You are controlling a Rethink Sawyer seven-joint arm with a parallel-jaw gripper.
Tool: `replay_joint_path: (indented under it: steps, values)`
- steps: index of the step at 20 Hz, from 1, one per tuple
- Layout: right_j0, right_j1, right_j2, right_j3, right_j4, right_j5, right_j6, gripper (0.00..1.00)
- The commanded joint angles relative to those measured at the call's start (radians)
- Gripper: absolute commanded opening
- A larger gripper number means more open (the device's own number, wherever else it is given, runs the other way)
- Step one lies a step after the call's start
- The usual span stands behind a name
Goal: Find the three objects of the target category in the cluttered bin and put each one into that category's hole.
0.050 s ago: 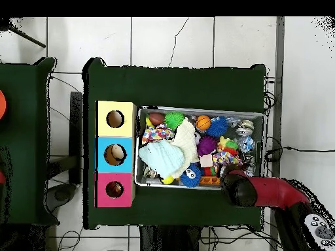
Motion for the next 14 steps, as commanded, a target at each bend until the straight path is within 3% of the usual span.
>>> replay_joint_path:
  steps: [1, 14]
  values:
    - [-0.003, -0.071, 0.116, 0.022, -0.016, 0.119, -0.158, 1.0]
    - [-0.002, -0.089, 0.158, 0.038, 0.017, 0.184, -0.144, 1.0]
